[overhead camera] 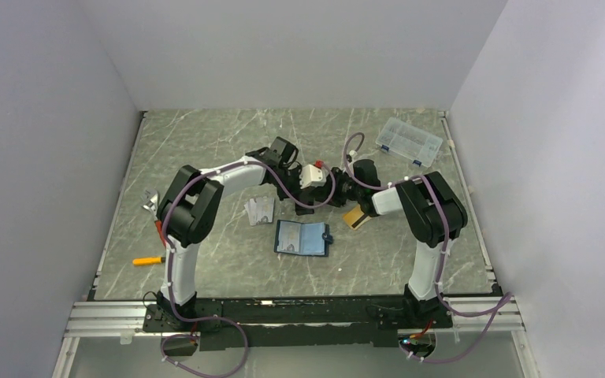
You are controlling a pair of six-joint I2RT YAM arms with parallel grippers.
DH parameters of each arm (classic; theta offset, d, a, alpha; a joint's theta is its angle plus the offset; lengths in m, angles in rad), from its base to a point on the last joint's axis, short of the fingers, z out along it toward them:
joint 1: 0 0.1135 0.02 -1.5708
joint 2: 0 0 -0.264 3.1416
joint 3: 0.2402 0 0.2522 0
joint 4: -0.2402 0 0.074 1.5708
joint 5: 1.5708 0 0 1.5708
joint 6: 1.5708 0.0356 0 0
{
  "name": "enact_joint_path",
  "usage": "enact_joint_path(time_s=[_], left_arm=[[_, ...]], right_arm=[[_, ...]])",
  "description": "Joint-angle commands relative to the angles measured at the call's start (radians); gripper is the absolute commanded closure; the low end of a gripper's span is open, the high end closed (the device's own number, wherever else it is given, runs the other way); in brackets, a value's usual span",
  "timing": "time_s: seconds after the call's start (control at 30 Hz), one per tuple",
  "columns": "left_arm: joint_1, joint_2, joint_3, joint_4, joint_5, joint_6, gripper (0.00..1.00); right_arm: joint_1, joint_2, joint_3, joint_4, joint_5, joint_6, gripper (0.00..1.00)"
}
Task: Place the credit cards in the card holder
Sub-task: Pick up the credit card from the storage box.
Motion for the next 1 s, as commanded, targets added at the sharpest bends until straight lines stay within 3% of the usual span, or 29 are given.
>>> enact_joint_path(time_s=[0.0,0.37,0.97], left_arm=[[-0.009,-0.012,0.002,0.003,-0.010,0.031,0.91],[0.023,-0.039,0.047,-0.035,-0.020,0.044,0.92],[-0.027,0.010,0.060,-0.021,-0.094,0.063,0.92]], right_arm=[[0.003,0.019,-0.037,-0.037,0.019,-0.004,0.56],[0.002,0.015,-0.024,-0.080,0.067,-0.033,0.53],[0.004,0.009,-0.033,-0.064,0.091,0.004,0.54]])
